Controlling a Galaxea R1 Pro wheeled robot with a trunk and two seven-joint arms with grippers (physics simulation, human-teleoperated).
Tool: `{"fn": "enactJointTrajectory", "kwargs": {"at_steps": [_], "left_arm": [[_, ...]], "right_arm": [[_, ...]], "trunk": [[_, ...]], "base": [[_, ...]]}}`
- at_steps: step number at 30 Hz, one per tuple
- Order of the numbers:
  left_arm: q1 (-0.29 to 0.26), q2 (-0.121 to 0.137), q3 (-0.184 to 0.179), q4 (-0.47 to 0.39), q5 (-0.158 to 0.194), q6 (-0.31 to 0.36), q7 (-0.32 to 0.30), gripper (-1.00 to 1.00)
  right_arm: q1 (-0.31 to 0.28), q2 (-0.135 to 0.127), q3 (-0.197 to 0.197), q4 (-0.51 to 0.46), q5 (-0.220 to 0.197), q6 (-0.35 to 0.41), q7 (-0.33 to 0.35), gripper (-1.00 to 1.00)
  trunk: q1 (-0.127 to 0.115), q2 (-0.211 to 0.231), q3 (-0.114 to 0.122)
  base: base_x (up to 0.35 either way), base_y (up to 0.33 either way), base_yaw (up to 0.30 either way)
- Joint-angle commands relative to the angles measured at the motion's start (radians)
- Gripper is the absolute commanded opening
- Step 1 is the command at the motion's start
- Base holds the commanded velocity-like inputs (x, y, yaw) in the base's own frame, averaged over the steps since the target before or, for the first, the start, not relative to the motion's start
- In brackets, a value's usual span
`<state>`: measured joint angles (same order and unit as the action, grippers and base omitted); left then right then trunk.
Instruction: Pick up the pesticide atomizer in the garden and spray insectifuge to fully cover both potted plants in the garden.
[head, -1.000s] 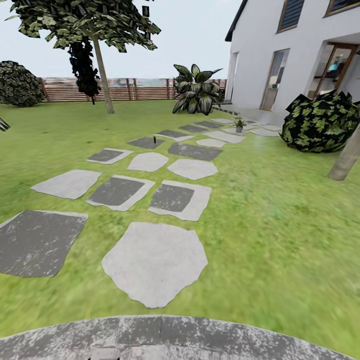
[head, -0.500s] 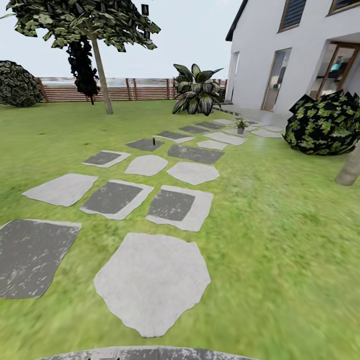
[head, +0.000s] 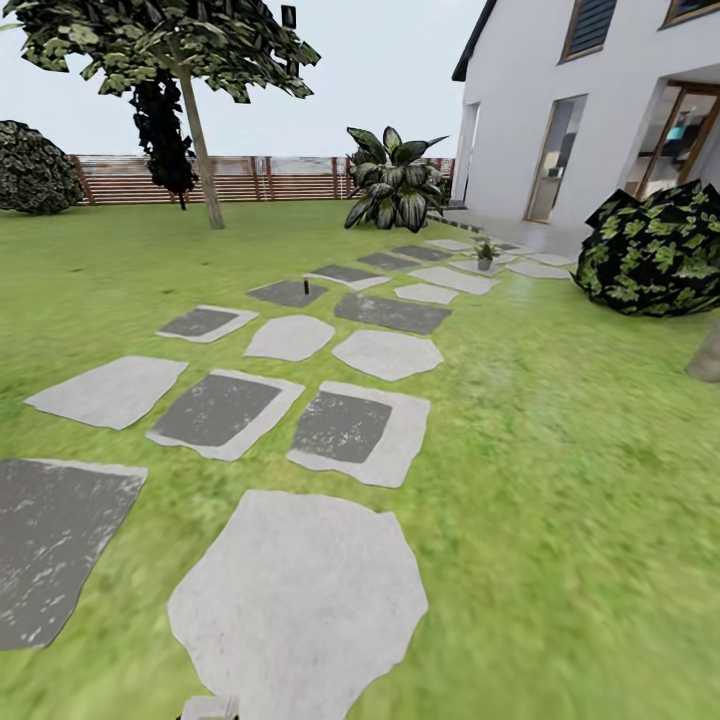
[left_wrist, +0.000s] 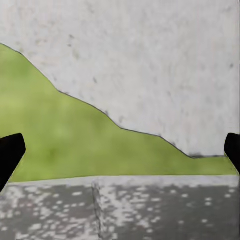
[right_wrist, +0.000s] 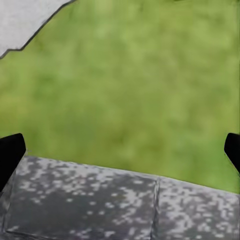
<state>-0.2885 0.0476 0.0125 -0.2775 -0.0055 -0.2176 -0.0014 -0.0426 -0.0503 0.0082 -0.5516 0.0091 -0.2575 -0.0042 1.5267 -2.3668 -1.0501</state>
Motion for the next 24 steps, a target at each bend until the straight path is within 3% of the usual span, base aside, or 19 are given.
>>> {"fn": "enactJointTrajectory", "kwargs": {"at_steps": [1,24], "left_arm": [[0.0,0.0,0.001,0.001,-0.001,-0.003,0.0,1.0],[0.0,0.0,0.001,0.001,-0.001,-0.003,0.0,1.0]], "right_arm": [[0.0,0.0,0.001,0.0,0.001,-0.003,0.0,1.0],[0.0,0.004,-0.004,0.0,0.0,-0.052,0.001,1.0]], "trunk": [[0.0,0.0,-0.001],[0.0,0.0,-0.001]], "base": [[0.337,0.0,0.0],[0.337,0.0,0.0]]}}
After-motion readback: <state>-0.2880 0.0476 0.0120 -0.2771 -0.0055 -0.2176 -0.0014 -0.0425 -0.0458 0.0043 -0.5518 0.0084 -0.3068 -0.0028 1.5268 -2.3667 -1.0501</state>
